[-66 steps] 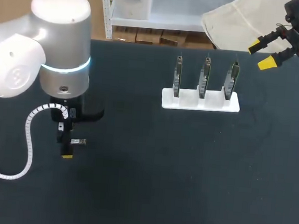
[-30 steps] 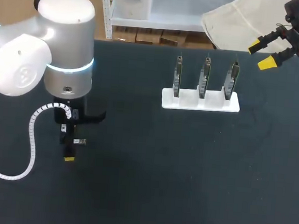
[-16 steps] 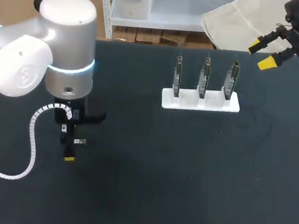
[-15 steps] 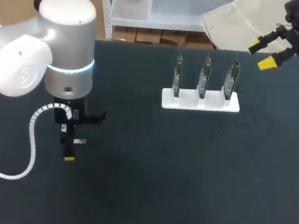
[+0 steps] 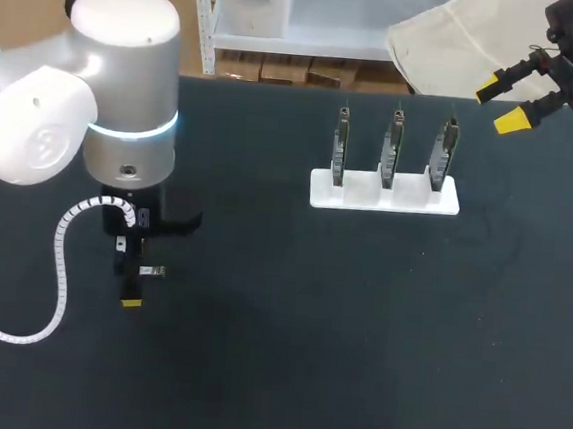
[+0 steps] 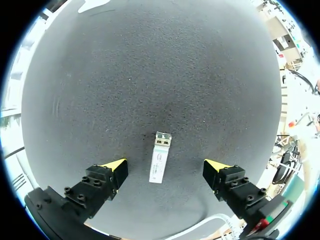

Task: Pick up the optical module with the left hand, and insert it into the network port with the right hand.

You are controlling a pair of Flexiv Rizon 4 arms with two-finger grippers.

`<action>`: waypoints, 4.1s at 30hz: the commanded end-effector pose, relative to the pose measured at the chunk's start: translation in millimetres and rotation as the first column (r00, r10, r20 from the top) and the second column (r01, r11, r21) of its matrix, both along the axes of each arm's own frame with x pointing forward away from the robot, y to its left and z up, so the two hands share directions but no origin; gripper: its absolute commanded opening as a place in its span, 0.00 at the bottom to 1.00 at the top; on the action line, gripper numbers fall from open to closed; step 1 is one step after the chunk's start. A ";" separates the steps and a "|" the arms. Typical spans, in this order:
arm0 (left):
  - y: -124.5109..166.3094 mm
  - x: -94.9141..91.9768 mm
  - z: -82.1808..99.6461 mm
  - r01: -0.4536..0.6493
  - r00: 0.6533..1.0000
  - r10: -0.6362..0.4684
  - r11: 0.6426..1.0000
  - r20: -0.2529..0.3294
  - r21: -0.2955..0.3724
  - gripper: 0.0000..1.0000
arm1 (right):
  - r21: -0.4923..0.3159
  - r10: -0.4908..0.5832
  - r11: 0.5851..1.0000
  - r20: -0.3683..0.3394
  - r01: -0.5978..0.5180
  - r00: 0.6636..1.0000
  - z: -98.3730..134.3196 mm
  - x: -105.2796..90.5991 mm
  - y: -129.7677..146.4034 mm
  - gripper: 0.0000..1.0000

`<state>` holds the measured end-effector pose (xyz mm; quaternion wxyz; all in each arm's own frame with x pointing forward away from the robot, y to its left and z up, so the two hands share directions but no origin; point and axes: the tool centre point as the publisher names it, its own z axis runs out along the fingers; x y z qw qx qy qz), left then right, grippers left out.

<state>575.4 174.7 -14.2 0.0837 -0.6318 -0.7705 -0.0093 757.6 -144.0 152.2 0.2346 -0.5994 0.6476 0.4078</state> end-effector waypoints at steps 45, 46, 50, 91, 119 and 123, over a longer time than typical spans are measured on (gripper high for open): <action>2.5 -4.6 7.7 -0.002 0.999 0.004 0.999 0.042 -0.039 0.00 | 0.000 0.000 1.000 0.001 0.000 1.000 0.0 -0.1 0.1 1.00; 0.7 -5.3 12.2 -0.006 0.999 0.008 0.998 0.044 -0.056 0.00 | 0.000 0.000 1.000 0.001 0.000 1.000 0.0 -0.1 0.1 1.00; -13.1 -5.3 36.8 0.023 0.996 -0.013 0.994 0.090 -0.107 0.00 | 0.000 0.000 1.000 0.001 0.000 1.000 0.0 -0.1 0.1 1.00; -95.7 24.2 156.2 0.065 0.989 0.047 0.707 0.138 -0.705 0.00 | 0.000 0.000 1.000 0.001 0.000 1.000 0.0 -0.1 0.1 1.00; -235.5 121.0 261.1 0.311 0.944 -0.014 0.370 0.330 -0.875 0.00 | 0.000 0.000 1.000 0.001 0.000 1.000 0.0 -0.1 0.1 1.00; -235.5 121.0 261.1 0.311 0.944 -0.014 0.370 0.330 -0.875 0.00 | 0.000 0.000 1.000 0.001 0.000 1.000 0.0 -0.1 0.1 1.00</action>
